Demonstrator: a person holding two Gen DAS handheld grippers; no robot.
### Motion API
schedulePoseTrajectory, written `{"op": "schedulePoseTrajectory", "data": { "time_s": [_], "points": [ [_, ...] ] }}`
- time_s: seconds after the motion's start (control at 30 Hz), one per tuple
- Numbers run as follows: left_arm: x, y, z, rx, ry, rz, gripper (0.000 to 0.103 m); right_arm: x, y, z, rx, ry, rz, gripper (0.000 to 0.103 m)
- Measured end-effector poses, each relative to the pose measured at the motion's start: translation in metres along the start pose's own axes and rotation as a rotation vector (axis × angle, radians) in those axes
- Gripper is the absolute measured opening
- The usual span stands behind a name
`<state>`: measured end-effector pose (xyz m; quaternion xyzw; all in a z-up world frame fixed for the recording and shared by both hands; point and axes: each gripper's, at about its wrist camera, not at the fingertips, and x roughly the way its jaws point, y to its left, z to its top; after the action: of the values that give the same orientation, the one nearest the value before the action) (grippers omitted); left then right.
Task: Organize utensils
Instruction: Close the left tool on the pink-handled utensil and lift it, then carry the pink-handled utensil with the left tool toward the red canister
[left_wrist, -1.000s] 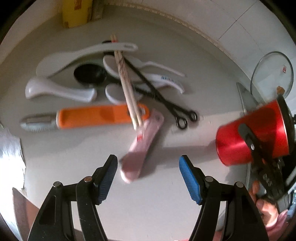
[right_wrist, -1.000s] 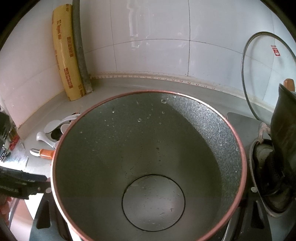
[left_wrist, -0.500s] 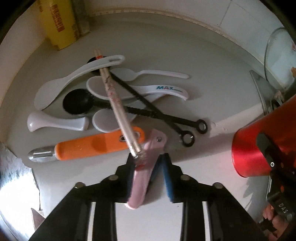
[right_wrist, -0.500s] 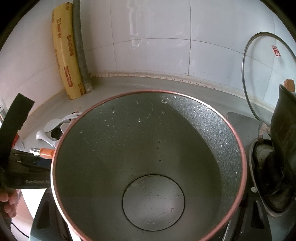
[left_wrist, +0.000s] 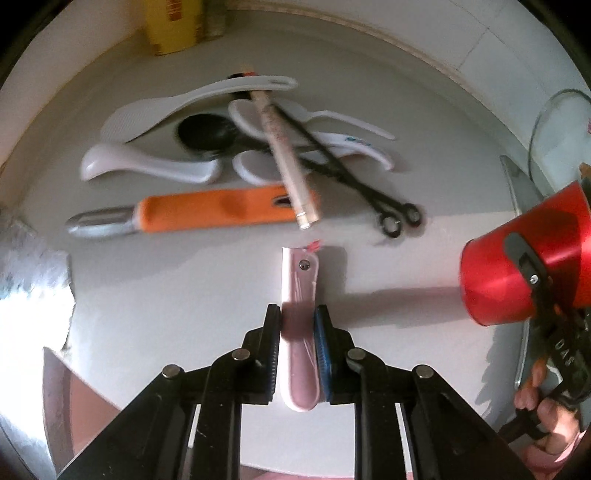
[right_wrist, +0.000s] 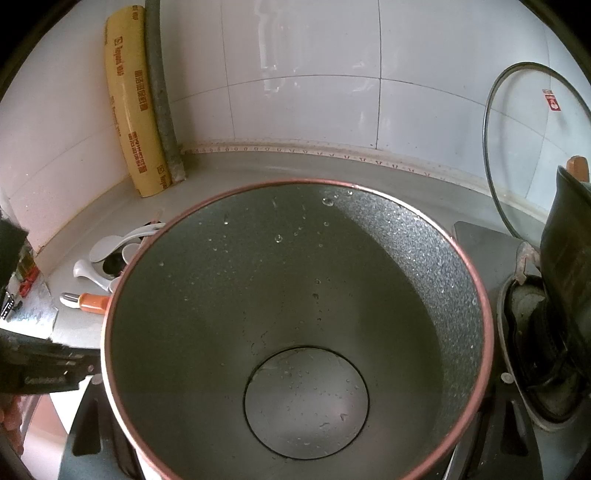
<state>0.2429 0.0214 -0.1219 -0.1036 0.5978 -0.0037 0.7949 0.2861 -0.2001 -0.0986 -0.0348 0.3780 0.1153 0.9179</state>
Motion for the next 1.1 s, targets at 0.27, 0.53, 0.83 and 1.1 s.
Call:
{"op": "schedulePoseTrajectory", "data": {
  "time_s": [0.27, 0.53, 0.83, 1.1],
  "points": [
    [-0.013, 0.055, -0.021, -0.128, -0.031, 0.046, 0.019, 0.001, 0.000, 0.000, -0.001, 0.004, 0.004, 0.091],
    [-0.014, 0.075, -0.017, -0.134, 0.023, 0.031, 0.049, 0.000, -0.001, 0.000, 0.002, 0.006, 0.009, 0.091],
    [0.019, 0.032, 0.023, 0.085, 0.099, 0.158, 0.050, -0.001, -0.004, -0.001, 0.011, 0.005, 0.019, 0.091],
    [0.032, 0.026, 0.053, 0.072, 0.102, 0.162, 0.037, -0.002, -0.006, -0.001, 0.020, 0.002, 0.025, 0.091]
  ]
}}
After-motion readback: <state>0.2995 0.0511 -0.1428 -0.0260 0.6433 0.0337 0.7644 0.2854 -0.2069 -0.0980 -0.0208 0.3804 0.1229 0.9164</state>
